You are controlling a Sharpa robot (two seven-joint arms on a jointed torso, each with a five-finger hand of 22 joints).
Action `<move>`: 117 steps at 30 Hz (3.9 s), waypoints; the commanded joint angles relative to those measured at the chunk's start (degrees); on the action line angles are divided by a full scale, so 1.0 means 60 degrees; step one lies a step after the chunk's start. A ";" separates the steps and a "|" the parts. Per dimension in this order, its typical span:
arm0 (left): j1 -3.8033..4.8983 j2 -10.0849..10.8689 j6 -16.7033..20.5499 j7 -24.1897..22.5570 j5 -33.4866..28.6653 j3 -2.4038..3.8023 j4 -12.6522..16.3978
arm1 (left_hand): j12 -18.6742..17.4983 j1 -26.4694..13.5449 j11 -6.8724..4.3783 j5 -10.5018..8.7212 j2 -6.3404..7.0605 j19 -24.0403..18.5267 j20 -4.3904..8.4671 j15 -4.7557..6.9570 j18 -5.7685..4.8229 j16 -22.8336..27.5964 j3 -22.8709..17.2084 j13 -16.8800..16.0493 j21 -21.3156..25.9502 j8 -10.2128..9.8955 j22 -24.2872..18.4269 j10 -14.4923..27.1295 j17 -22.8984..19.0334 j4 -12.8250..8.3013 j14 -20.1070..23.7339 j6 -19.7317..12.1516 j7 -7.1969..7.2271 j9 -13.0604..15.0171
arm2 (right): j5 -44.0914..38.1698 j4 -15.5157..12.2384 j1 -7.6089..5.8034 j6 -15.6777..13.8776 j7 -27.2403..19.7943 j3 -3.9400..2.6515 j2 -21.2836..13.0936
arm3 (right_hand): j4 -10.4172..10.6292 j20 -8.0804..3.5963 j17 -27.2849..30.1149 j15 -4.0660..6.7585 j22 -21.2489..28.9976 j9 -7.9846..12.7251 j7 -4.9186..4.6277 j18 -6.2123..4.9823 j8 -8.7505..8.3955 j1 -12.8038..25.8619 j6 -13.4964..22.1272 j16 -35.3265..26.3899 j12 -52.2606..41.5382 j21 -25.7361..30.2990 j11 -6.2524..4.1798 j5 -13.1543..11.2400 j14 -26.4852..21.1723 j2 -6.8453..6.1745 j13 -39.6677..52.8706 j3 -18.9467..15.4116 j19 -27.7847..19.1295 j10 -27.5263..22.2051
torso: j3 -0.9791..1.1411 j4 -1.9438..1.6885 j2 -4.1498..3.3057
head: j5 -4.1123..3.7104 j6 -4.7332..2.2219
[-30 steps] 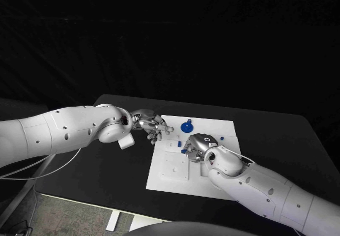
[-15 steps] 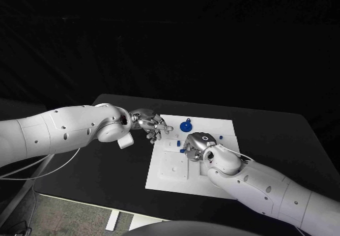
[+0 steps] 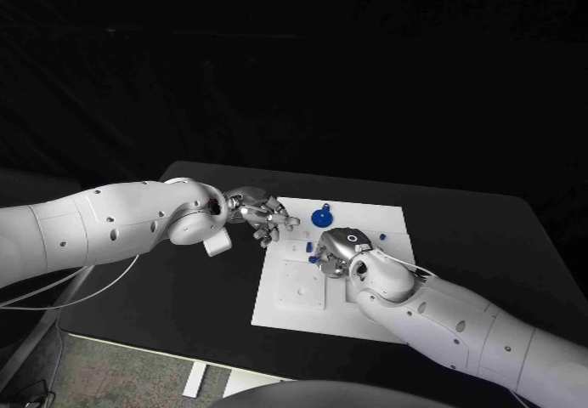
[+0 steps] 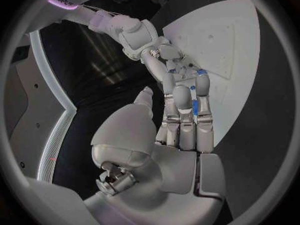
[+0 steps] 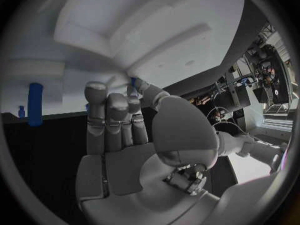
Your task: Assemble the parts on the task board
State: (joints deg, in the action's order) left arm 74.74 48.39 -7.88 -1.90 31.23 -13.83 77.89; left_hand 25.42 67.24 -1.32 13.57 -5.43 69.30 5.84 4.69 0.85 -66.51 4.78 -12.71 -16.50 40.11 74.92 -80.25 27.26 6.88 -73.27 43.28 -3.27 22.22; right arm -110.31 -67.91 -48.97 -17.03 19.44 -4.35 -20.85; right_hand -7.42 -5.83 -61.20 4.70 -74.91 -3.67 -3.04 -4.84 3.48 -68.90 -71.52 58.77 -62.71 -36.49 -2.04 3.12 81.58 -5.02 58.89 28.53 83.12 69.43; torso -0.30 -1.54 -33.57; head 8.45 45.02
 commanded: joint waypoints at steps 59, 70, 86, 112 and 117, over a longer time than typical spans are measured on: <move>-0.0042 -0.0205 0.3051 -0.2078 0.5434 -0.0001 0.0262 | -0.0654 0.2228 -0.0164 -0.0551 0.1109 0.0156 0.0120 0.0118 -0.0111 0.0183 0.0167 0.0476 -0.0142 -0.3894 0.0187 -0.0368 0.0002 -0.1273 -0.0258 0.1677 -0.0198 -0.3103 | 0.1723 -0.2277 0.0087 -0.1437 -0.1165 -0.0752 -0.1842 | -0.0200 -0.0142 -0.0527 0.0122 -0.0849 -0.0036 0.0136 0.0252 0.0035 -0.0035 -0.0453 0.0338 -0.0105 -0.1369 -0.0099 -0.0056 0.0326 0.0195 0.1426 0.0381 0.0191 0.1052 | 0.0018 0.0026 0.0003 | -0.0165 -0.0201; -0.0105 -0.0523 0.4825 -0.2258 0.7200 -0.0007 0.0488 | -0.1371 0.2002 -0.0088 -0.1020 0.1725 0.0337 0.0117 0.0112 -0.0048 0.0539 -0.0061 0.0752 -0.0181 -0.4830 0.0171 -0.0828 0.0058 -0.0805 -0.0591 0.1909 -0.0267 -0.3090 | 0.1856 -0.2653 0.0082 -0.1384 -0.1131 -0.0855 -0.2139 | -0.0182 -0.0147 -0.0543 0.0126 -0.0848 -0.0036 0.0137 0.0256 0.0035 -0.0051 -0.0453 0.0338 -0.0091 -0.1369 -0.0100 -0.0057 0.0330 0.0191 0.1445 0.0366 0.0188 0.1056 | 0.0019 0.0014 -0.0007 | -0.0258 -0.0306; -0.0149 -0.0912 0.4327 -0.1557 0.8232 -0.0006 0.0575 | -0.1540 0.1925 -0.0051 -0.1179 0.1718 0.0354 0.0078 0.0075 -0.0016 0.0688 -0.0244 0.0641 -0.0153 -0.5234 0.0183 -0.0815 0.0263 -0.0108 -0.0656 0.2214 -0.0284 -0.3093 | 0.1870 -0.2846 0.0073 -0.1397 -0.1118 -0.0877 -0.2204 | -0.0131 -0.0154 -0.0559 0.0130 -0.0845 -0.0035 0.0136 0.0258 0.0034 -0.0087 -0.0446 0.0306 -0.0050 -0.1360 -0.0102 -0.0057 0.0332 0.0174 0.1490 0.0373 0.0182 0.1065 | 0.0004 0.0006 -0.0009 | -0.0306 -0.0312; -0.0217 -0.1239 0.3554 -0.0979 0.8594 -0.0003 0.0351 | -0.1430 0.1678 -0.0008 -0.1051 0.1496 0.0342 0.0044 0.0046 0.0029 0.0666 -0.0205 0.0503 -0.0244 -0.5475 0.0188 -0.0794 0.0369 0.0242 -0.0671 0.2648 -0.0295 -0.3092 | 0.1866 -0.3032 0.0072 -0.1380 -0.1090 -0.0882 -0.2256 | -0.0114 -0.0154 -0.0582 0.0130 -0.0852 -0.0037 0.0135 0.0260 0.0036 -0.0104 -0.0454 0.0302 -0.0055 -0.1390 -0.0102 -0.0056 0.0339 0.0153 0.1542 0.0401 0.0187 0.1086 | 0.0007 -0.0004 -0.0006 | -0.0354 -0.0284; -0.0224 -0.1264 0.3462 -0.1024 0.8582 -0.0003 0.0341 | -0.1380 0.1662 -0.0040 -0.1031 0.1170 0.0324 0.0060 0.0066 0.0017 0.0653 -0.0002 0.0452 -0.0287 -0.5850 0.0188 -0.0770 0.0383 0.0211 -0.0669 0.3092 -0.0236 -0.3084 | 0.1865 -0.3038 0.0072 -0.1366 -0.1091 -0.0882 -0.2250 | -0.0107 -0.0154 -0.0587 0.0130 -0.0850 -0.0037 0.0135 0.0258 0.0035 -0.0109 -0.0452 0.0300 -0.0061 -0.1385 -0.0102 -0.0056 0.0340 0.0148 0.1561 0.0404 0.0184 0.1092 | 0.0005 -0.0004 -0.0007 | -0.0372 -0.0278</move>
State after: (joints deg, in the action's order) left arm 73.51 40.99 14.28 -8.08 82.33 -13.88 79.88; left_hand 16.98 77.22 -1.75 7.03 1.99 71.46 6.34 5.21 0.86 -62.57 4.52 -9.95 -18.06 5.25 74.92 -84.14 29.49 8.20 -77.08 61.53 -4.69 3.66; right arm -99.01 -85.99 -48.53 -25.78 13.17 -9.60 -34.32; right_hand -8.21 -6.44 -64.64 5.28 -74.90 -3.84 -2.24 -4.35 3.29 -69.03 -73.94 60.74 -63.20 -44.64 -2.76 3.05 83.38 -4.01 68.22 30.92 84.15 75.66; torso -0.27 -1.57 -33.61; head 6.27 43.31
